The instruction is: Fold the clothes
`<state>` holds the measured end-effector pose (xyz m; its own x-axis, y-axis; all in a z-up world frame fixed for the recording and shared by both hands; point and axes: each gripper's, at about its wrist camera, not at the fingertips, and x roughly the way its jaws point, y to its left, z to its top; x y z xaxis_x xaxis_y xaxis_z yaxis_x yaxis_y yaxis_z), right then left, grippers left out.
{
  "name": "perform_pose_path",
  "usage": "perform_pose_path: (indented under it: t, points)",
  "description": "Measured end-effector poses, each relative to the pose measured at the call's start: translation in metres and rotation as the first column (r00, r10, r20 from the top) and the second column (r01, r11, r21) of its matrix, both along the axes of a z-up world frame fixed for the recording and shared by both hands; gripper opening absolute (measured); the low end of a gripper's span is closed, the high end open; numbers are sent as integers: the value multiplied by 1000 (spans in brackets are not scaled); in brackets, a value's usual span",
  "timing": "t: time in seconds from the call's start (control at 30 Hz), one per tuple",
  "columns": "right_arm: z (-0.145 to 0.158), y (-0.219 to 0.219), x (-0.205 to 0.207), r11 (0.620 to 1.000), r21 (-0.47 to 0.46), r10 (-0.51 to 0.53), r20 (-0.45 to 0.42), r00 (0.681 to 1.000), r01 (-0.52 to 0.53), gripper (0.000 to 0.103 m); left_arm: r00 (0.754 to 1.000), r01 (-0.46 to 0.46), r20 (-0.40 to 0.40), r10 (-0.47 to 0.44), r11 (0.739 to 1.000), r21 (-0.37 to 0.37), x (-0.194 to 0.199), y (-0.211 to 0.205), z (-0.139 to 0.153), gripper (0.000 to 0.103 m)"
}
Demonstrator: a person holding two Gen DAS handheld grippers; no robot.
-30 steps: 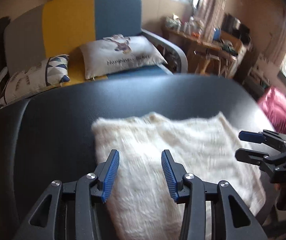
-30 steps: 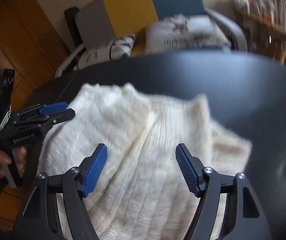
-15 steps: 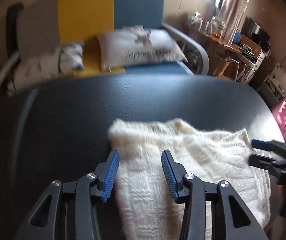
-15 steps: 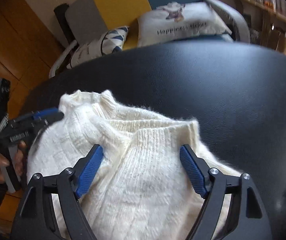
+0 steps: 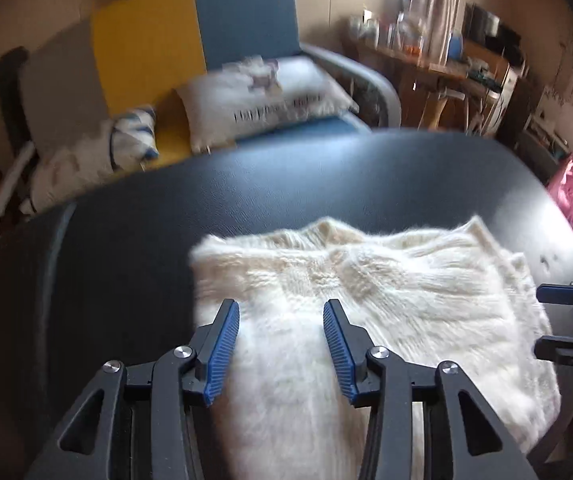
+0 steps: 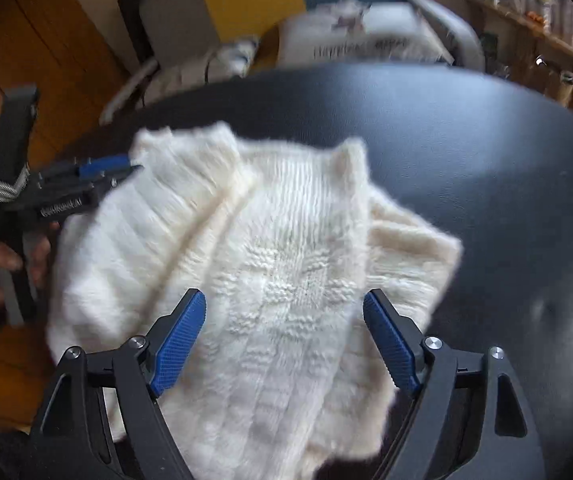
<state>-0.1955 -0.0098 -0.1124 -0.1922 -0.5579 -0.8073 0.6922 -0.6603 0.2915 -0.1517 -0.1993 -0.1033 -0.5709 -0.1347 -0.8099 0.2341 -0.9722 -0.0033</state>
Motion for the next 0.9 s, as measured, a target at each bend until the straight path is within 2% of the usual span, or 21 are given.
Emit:
perform_pose_path:
  t: [0.1,0.17,0.23,0.3,0.33,0.4,0.53,0.6,0.7,0.73,0.8,0.87,0.9]
  points:
    - [22,12,35,996,-68,51,-34,998,-54,84,997,19,-71,-17,1000,18,37,8,16,44]
    - [22,14,59,995,-68,73,-42,996,-76,84,995,8,-101,-5,1000,29,61,16,15,44]
    - [9,14,78,993,-61,98,-13,995,-99,84,994,-3,-113,10,998,61,89,25,12,44]
    - [-20,7,86,996,17,85,27,996,-86,84,998,-5,-61,9,998,59,98,35,-9,44]
    - [-31,4,89,996,42,79,15,997,-80,84,999,-7,-34,9,998,57,103,40,-19,45]
    - [-39,2,95,996,57,71,-40,997,-68,84,998,-3,-60,4,1000,14,108,46,-28,46]
    - [-32,-1,95,998,65,28,-41,999,-25,84,993,-59,-96,67,995,77,123,37,-10,46]
    - [-18,2,98,1000,29,8,-62,998,-6,84,988,-54,-141,69,993,105,137,33,1,46]
    - [10,-3,109,999,-37,16,-124,992,-20,84,989,-21,-141,33,996,88,150,40,0,46]
    - [17,-9,115,998,-38,35,-150,988,-41,84,994,-19,-107,27,997,73,148,42,-7,46]
    - [25,-24,130,995,-31,83,-196,977,-91,83,999,-6,-32,10,994,105,146,44,-26,46]
    - [20,-44,143,988,10,149,-221,964,-151,69,1000,-7,-25,10,995,99,147,45,-35,46]
    - [14,-55,146,984,48,178,-223,958,-172,66,1000,-3,-28,6,994,108,148,43,-34,46]
